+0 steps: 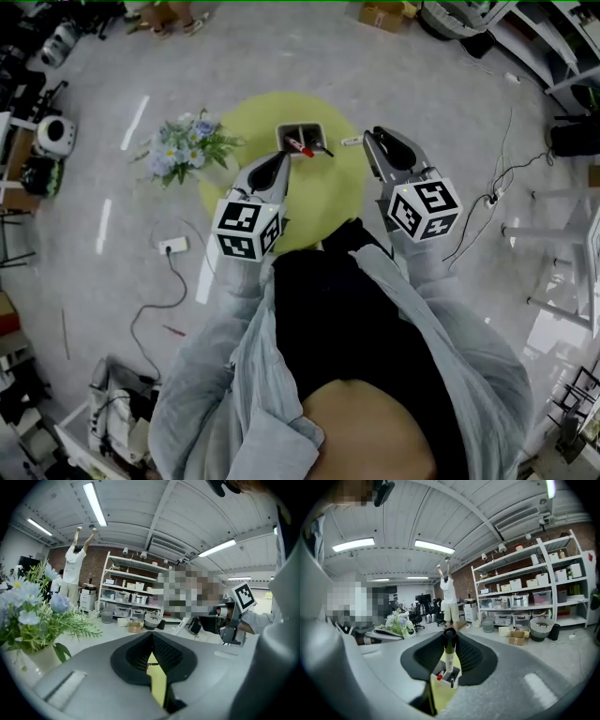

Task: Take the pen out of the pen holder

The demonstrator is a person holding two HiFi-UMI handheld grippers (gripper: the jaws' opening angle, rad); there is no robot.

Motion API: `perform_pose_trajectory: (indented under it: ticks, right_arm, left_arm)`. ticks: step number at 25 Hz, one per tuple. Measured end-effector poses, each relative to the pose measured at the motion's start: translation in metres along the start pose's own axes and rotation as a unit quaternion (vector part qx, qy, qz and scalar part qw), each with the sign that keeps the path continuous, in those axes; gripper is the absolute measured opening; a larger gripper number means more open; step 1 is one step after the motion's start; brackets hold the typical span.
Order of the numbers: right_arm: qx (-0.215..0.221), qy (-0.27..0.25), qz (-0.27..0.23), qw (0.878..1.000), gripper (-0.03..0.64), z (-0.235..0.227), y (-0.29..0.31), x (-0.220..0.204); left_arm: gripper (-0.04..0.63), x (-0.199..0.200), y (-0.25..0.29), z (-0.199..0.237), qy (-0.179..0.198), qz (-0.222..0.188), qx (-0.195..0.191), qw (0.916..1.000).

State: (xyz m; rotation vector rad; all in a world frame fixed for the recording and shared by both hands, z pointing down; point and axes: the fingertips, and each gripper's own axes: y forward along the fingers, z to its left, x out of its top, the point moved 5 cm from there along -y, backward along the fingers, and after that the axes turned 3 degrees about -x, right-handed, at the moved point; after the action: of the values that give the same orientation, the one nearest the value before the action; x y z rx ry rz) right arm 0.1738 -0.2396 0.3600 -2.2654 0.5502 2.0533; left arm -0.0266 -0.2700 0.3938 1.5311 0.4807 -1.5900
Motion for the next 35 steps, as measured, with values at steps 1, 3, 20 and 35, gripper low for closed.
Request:
perform_pose_trajectory:
  ticks: [1,3,20,35]
  right_arm:
    - [-0.01,0.001,-0.013,1.0,0.077,0.0,-0.009,0.002]
    - [-0.028,0.0,-0.037,0.999,0.077,-0.001,-0.026,0.006]
    - [-0.106,0.007,-0.056,0.993,0.077,0.008,-0.075,-0.026]
    - [-0.088,0.0,-0.035,0.996,0.077,0.008,-0.061,-0.026]
  left_arm:
    - [0.017,0.001,-0.001,-0.002,0.001,-0.001,-0.005,1.0]
    - [0.017,0.003,-0.004,-0.006,0.004,-0.005,-0.013,0.9999]
    - [0.017,0.014,-0.03,-0.019,-0.012,-0.036,-0.047,0.9982]
    - [0.017,0.011,-0.029,-0.015,-0.007,-0.033,-0.031,0.9989]
